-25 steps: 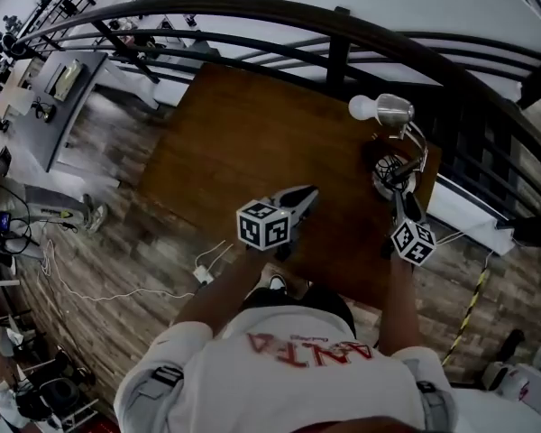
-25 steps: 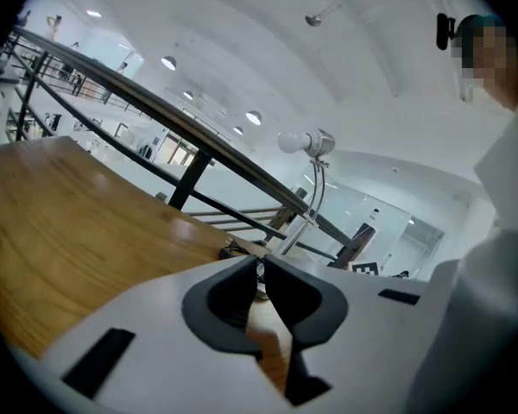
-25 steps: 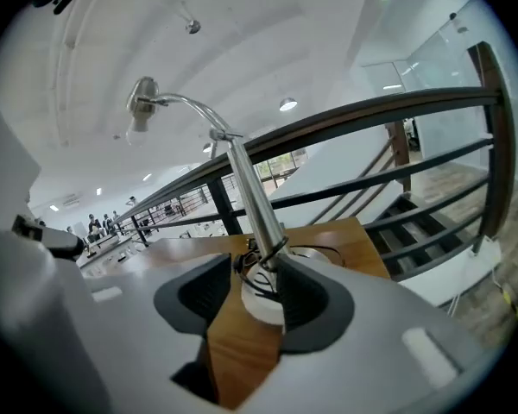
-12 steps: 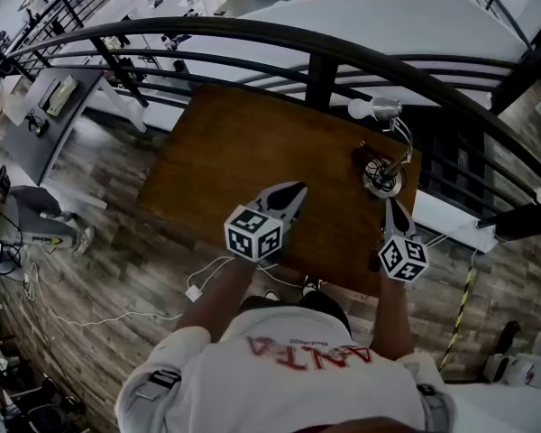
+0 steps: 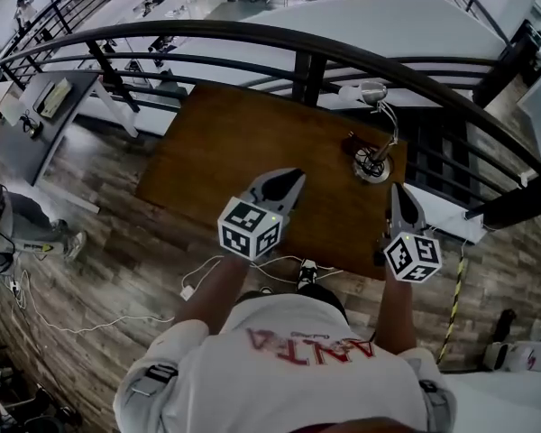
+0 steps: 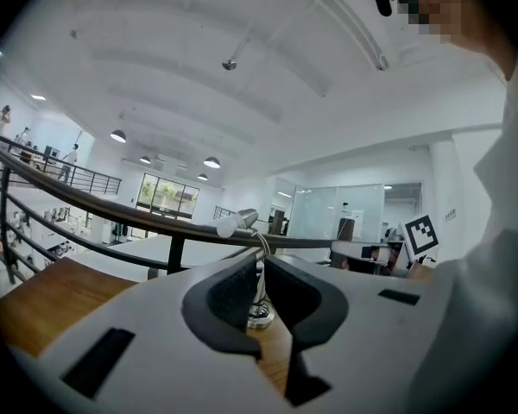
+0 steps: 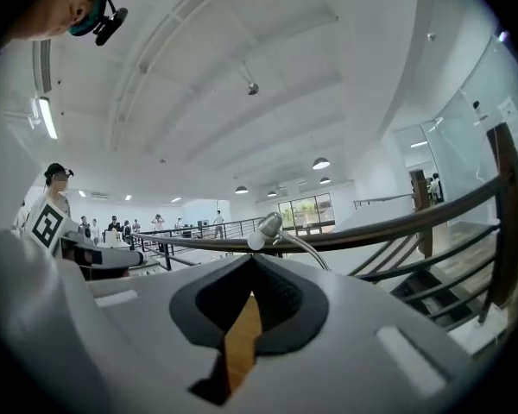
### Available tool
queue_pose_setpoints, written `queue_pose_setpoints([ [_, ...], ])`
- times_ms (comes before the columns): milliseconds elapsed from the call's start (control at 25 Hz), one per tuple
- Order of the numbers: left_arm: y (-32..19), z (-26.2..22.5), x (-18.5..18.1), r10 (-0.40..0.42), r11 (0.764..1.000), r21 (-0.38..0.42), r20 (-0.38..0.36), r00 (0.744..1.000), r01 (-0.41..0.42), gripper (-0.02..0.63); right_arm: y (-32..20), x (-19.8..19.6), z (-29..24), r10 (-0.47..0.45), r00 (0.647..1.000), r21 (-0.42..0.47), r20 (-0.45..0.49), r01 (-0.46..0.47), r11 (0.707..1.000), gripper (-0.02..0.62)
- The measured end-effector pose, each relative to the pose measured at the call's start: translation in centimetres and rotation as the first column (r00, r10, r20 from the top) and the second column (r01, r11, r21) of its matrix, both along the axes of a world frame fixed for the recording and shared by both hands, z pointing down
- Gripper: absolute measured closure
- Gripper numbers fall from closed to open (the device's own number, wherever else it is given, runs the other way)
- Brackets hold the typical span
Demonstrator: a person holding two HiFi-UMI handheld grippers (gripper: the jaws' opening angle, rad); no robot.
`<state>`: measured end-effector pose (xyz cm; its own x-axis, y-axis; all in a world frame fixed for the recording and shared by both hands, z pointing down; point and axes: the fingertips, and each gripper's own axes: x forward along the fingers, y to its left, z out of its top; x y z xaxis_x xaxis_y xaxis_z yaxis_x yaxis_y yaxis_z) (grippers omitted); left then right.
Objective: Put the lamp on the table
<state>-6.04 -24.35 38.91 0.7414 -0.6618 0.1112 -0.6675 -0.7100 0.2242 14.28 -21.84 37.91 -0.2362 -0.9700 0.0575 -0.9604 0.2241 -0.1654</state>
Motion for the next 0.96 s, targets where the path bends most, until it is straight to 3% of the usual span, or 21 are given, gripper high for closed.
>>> queue_pose_setpoints([
  [200, 2.0, -1.7, -0.3, 0.003, 0.999, 0.048, 0.002, 1.0, -0.003, 0.572, 2.4, -1.2, -2.7, -0.01, 0.998, 0.049, -0.056, 0.013, 0.999, 0.594],
  [440, 3.5, -2.5, 0.4, 0.037, 0.999, 0.031, -0.047, 0.998, -0.036, 0.572, 3.8, -2.0, -2.7, -0.037, 0.998, 0.042, -0.051, 0.039, 0.998, 0.594],
  [960, 5.6, -2.5, 0.6, 0.081, 0.994, 0.077, 0.027, 0.996, -0.083, 0.572, 4.9, -4.3, -2.3, -0.079, 0.995, 0.022, -0.062, 0.08, 0.997, 0.594],
])
